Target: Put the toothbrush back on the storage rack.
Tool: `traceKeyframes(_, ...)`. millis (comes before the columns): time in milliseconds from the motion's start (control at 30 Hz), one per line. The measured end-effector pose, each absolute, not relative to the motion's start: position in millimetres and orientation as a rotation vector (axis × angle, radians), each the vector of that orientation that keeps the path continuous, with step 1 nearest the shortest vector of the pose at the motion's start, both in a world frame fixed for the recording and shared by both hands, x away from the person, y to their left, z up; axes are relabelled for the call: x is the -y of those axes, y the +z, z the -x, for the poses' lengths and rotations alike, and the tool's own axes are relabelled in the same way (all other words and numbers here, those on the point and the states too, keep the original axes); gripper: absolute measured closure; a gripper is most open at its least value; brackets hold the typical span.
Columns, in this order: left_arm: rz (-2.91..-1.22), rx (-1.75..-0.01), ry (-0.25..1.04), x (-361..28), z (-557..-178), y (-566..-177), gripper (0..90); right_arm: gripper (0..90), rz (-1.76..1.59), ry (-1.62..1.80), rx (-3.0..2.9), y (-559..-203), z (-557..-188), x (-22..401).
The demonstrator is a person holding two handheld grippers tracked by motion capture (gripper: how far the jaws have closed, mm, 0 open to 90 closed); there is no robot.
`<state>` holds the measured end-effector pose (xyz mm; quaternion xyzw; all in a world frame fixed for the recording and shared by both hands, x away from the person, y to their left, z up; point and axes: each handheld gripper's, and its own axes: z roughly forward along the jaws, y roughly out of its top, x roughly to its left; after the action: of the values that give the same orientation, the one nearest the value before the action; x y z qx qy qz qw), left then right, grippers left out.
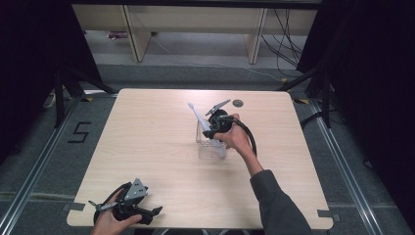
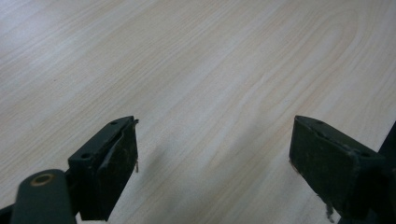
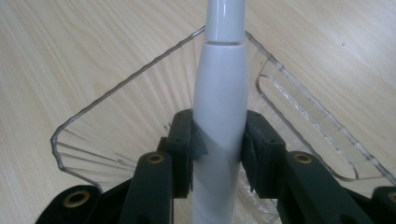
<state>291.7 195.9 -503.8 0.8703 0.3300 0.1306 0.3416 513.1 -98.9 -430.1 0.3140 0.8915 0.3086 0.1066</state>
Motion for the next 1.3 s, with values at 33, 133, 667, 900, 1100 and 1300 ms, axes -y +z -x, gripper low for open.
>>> traceKeyframes(33,-2.264,-0.858,0.34,-196,-292,-504,14.8,66.4,-0.946,0.901,-2.628,-430,-512,98)
traceKeyframes(133,-2.267,-0.857,0.341,-196,-292,-504,14.8,66.3,-0.926,0.899,-2.624,-430,-513,98)
traceKeyframes(667,-2.274,-0.847,0.344,-196,-292,-504,14.7,64.4,-0.929,0.938,-2.608,-426,-511,100)
traceKeyframes(900,-2.273,-0.857,0.354,-196,-292,-504,14.7,62.3,-0.94,0.974,-2.583,-417,-507,104)
traceKeyframes(1100,-2.272,-0.855,0.342,-196,-292,-504,14.8,58.0,-0.918,0.999,-2.571,-416,-507,106)
traceKeyframes(1300,-2.271,-0.857,0.343,-196,-292,-504,14.8,49.9,-0.935,1.0,-2.565,-411,-502,106)
